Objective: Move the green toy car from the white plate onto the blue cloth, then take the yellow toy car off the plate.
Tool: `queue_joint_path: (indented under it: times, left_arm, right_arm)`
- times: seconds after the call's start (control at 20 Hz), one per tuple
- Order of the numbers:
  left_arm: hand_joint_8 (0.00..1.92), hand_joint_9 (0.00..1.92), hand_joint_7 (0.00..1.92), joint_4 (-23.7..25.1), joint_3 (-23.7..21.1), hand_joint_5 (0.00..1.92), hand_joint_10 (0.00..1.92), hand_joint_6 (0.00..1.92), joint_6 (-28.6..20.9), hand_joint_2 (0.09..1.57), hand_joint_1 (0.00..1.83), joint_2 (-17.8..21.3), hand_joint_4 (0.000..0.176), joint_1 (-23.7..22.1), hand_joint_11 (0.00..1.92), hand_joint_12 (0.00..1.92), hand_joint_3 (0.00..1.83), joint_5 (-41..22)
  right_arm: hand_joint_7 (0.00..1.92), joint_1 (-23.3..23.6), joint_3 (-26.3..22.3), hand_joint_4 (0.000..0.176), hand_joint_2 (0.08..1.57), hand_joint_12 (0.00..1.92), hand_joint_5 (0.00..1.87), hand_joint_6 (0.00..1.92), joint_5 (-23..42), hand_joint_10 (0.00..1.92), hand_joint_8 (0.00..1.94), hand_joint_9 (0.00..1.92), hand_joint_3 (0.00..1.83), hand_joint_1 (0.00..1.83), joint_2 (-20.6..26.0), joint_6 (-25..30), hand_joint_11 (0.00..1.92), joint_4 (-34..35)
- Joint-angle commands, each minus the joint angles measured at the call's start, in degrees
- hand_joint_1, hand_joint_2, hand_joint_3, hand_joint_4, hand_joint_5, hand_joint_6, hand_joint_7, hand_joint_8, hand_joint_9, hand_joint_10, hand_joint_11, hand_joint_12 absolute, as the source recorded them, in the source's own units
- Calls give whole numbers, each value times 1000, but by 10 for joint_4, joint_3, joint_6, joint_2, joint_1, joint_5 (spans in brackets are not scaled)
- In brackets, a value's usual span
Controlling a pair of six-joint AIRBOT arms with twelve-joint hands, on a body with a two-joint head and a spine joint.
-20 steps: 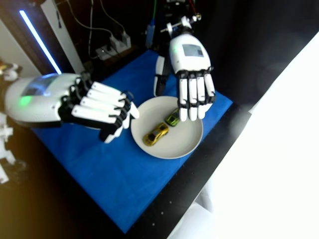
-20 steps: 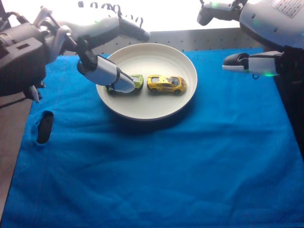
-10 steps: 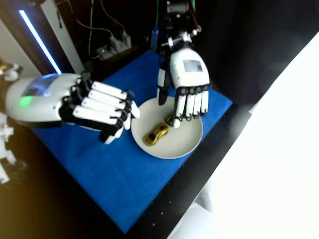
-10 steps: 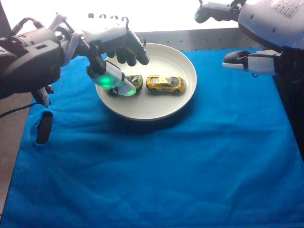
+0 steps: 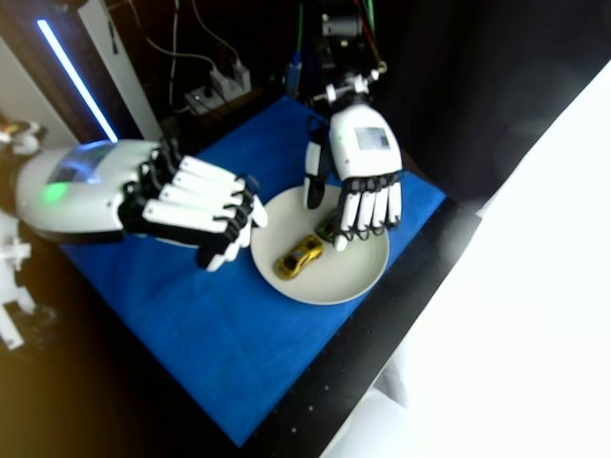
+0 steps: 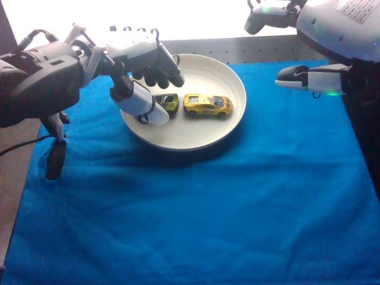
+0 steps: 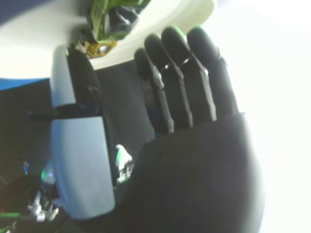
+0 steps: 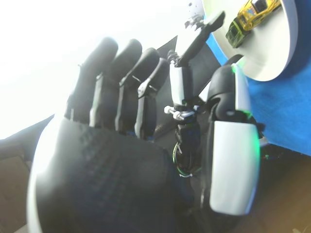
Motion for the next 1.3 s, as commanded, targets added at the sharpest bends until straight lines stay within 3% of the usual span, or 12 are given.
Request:
queue_joint_path:
  times: [0.0, 0.2, 0.4, 0.6, 0.9, 1.05, 1.15, 1.2, 1.25]
  left_arm:
    - [774, 503, 596, -3, 5, 767, 1150, 58, -2, 956, 1084, -5, 0, -3, 329, 1627, 0, -60]
    - [880, 513, 603, -7, 13, 798, 1203, 82, -2, 944, 1118, -11, 0, 0, 339, 1647, 0, -57]
    - [844, 544, 626, -12, 20, 796, 1156, 100, -2, 930, 1124, -16, 0, 2, 364, 1608, 0, -54]
    - [674, 527, 643, -20, 28, 759, 1027, 99, -2, 961, 1128, -20, 0, 7, 307, 1554, 2, -52]
    - [601, 579, 705, -26, 35, 780, 971, 103, -2, 989, 1104, -26, 0, 11, 362, 1524, 4, -48]
    - [588, 605, 733, -29, 35, 817, 961, 123, -2, 1014, 1136, -26, 0, 12, 403, 1495, 5, -48]
    - [725, 628, 750, -29, 36, 841, 1066, 185, -2, 1058, 1178, -26, 0, 12, 433, 1561, 4, -48]
    - [1116, 674, 901, -29, 36, 797, 1134, 945, -2, 1167, 1209, -27, 0, 13, 482, 1635, 0, -48]
    - [1250, 734, 917, -29, 37, 772, 1219, 1106, -2, 1181, 1221, -27, 0, 13, 542, 1686, 0, -48]
  right_arm:
    - [483, 8, 0, 0, 993, 1921, 530, 671, 69, 1432, 1081, 368, 0, 1036, -2, -5, 200, 2]
    - [497, 8, -1, 0, 993, 1860, 551, 587, 69, 1356, 980, 379, 0, 995, -3, -5, 222, 2]
    - [549, 7, -1, 0, 986, 1792, 633, 390, 69, 1258, 858, 417, 0, 937, -3, -5, 238, 2]
    - [541, 7, -3, 0, 982, 1798, 643, 380, 69, 1275, 859, 401, 0, 1000, -3, -5, 227, 2]
    - [634, 7, -5, 0, 962, 1694, 661, 384, 69, 1212, 846, 514, 0, 1005, -3, -5, 355, 2]
    - [625, 7, -6, 0, 971, 1707, 680, 338, 69, 1236, 822, 506, 2, 1030, -3, -5, 361, 2]
    - [615, 7, -6, 0, 978, 1725, 696, 328, 69, 1232, 834, 492, 4, 1037, -3, -5, 342, 2]
    - [608, 7, -6, 0, 978, 1728, 703, 327, 69, 1234, 832, 496, 4, 1043, -3, -5, 358, 2]
    - [601, 7, -6, 0, 973, 1749, 704, 321, 69, 1254, 842, 488, 1, 1080, -3, -5, 353, 2]
